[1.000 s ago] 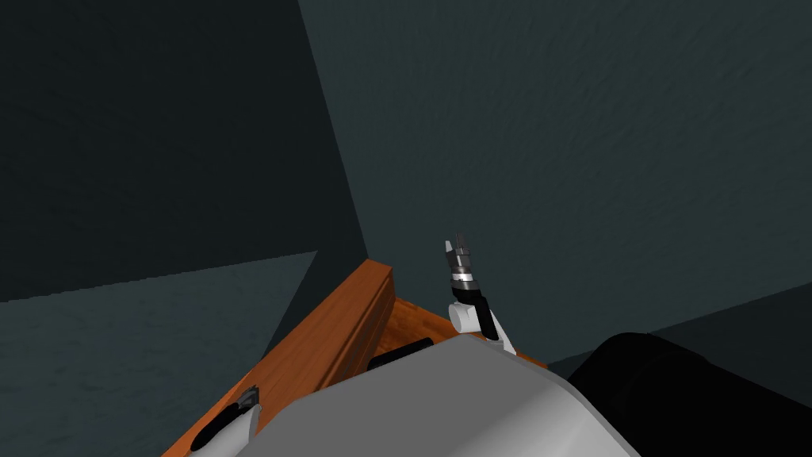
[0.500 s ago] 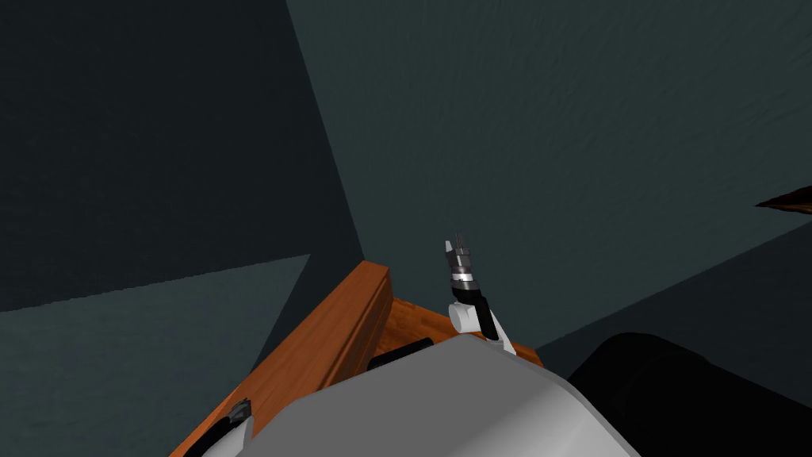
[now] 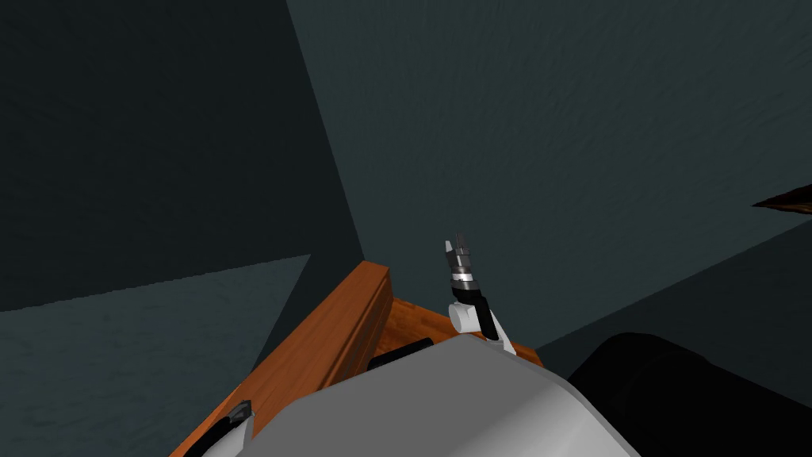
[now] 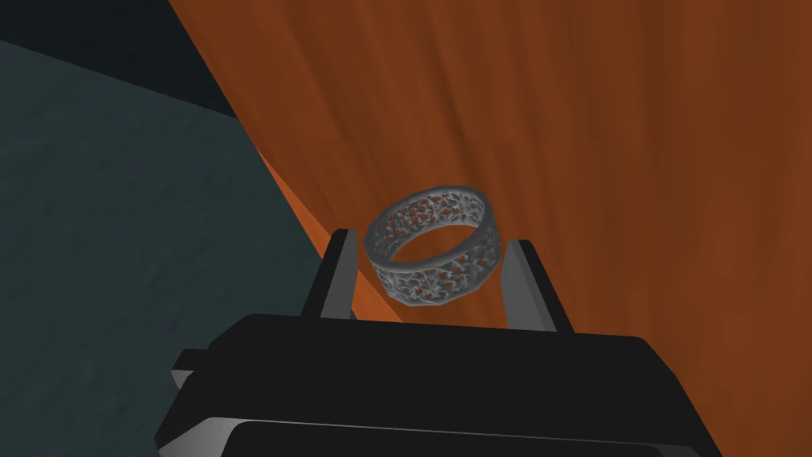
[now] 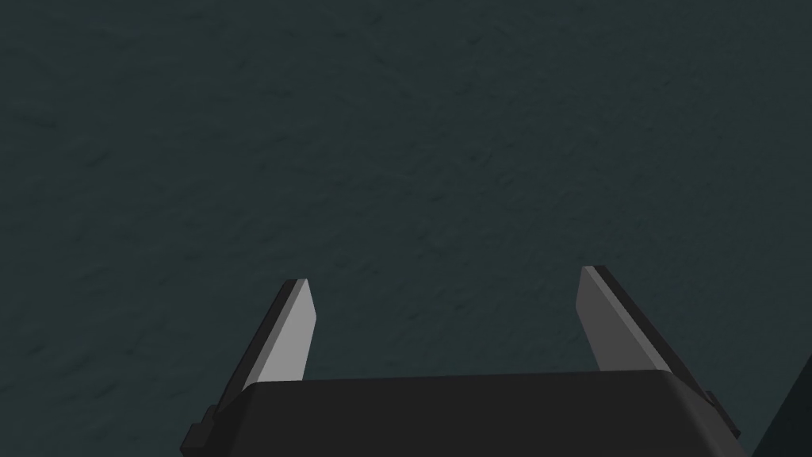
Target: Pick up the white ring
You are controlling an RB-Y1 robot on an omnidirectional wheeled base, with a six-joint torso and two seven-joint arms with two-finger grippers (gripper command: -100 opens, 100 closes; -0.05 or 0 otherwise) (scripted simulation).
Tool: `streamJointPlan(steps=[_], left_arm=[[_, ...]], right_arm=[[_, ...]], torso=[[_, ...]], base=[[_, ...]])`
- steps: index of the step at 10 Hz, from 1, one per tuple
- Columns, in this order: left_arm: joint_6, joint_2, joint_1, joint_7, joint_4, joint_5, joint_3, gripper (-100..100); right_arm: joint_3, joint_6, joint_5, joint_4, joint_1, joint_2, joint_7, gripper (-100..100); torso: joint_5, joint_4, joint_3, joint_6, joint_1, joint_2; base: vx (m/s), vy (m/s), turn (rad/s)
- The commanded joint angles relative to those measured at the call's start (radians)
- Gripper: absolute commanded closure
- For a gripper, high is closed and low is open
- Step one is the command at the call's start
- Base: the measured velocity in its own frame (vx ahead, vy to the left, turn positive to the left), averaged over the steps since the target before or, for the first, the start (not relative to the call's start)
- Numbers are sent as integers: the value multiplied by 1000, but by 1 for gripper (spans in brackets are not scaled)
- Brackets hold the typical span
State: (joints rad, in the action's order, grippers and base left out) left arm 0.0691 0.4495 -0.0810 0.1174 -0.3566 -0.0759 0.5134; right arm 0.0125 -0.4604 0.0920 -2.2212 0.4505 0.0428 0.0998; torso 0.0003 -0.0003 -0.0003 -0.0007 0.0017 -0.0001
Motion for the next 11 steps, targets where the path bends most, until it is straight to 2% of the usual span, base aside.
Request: streamJointPlan(steps=[1,2,3,4,5,7,9,10,11], left_arm=[[0,0,0,0,0,0,0,100],[0,0,0,0,0,0,0,0],[21,2,-3,-9,-26,-17,-32,100],[35,2,-2,-14,-46,-25,-47,100],[35,2,-2,-14,-46,-25,-47,100],[63,1,-1,-23,-85,-41,-78,100],[63,1,-1,-23,-85,-41,-78,100],[91,0,0,-32,-125,-58,-109,100],[105,0,1,-36,-144,-66,-124,100]], right_arm=[[0,0,0,0,0,0,0,0],[0,0,0,0,0,0,0,0],[0,0,0,0,0,0,0,0],[0,0,0,0,0,0,0,0],[0,0,0,0,0,0,0,0],[0,0,0,0,0,0,0,0],[0,0,0,0,0,0,0,0],[0,0,0,0,0,0,0,0],[0,0,0,0,0,0,0,0]], torso=[[0,0,0,0,0,0],[0,0,0,0,0,0],[0,0,0,0,0,0],[0,0,0,-2,-1,0],[0,0,0,-1,-3,-1],[0,0,0,0,-2,-1],[0,0,0,0,-1,-1],[0,0,0,1,-1,-1],[-1,0,0,-1,-1,0]], base=[[0,0,0],[0,0,0],[15,-25,251],[21,-45,205],[16,-36,34],[12,-23,111],[5,-11,23],[8,-18,187],[21,-40,229]])
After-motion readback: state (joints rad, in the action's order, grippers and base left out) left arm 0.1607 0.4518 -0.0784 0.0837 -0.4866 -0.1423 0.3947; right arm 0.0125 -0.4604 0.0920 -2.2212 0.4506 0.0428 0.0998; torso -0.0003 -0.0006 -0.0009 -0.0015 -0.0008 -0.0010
